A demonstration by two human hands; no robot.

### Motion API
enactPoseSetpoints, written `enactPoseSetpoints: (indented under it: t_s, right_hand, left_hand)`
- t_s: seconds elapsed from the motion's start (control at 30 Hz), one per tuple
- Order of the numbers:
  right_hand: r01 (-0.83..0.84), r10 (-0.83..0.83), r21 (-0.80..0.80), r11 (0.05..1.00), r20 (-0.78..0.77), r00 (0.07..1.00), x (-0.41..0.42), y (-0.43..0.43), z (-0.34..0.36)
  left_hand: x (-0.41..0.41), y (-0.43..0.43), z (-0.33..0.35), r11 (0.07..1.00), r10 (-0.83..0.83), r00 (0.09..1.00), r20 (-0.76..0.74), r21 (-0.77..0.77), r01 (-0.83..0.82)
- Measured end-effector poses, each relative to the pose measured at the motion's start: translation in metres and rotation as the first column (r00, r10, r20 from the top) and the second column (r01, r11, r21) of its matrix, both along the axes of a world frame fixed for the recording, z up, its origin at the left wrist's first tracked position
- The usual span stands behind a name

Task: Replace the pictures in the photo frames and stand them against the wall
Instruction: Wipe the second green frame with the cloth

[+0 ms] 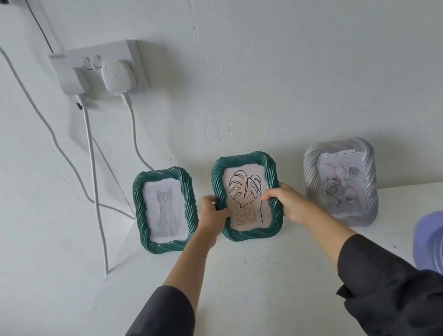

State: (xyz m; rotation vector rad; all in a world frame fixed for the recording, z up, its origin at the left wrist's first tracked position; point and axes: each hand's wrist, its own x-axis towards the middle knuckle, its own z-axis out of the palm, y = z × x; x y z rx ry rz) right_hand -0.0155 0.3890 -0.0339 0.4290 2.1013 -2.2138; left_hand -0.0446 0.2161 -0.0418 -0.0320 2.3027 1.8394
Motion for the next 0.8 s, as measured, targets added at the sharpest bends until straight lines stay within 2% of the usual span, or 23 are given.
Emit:
enactPoseSetpoints:
  t_s: [0.2,0.4,0.6,0.8]
  right_hand:
    - [0.021,-0.021,-0.017,1.000,-0.008,1.000,-0.010,0.004,-0.013]
    - [0.021,-0.017,0.051,0.998,-0.066,0.998,-0.001,0.003,-0.025]
    - [0.120,-0.116,0.029,0.992,-0.115,0.987,0.019,0.005,-0.037]
    - [0.123,-0.118,0.051,0.991,-0.086,0.989,0.029,0.004,-0.033]
  left_hand:
    - [-0.004,0.003,-0.011,1.000,-0.015,1.000,-0.008,0.014,0.015]
    - [0.003,-0.004,-0.018,0.999,-0.034,0.999,-0.037,0.028,0.035]
    - [0.013,-0.013,-0.028,0.998,-0.045,0.999,-0.017,0.037,0.046]
    - [0.019,-0.014,-0.026,0.998,-0.063,0.998,-0.024,0.021,0.064]
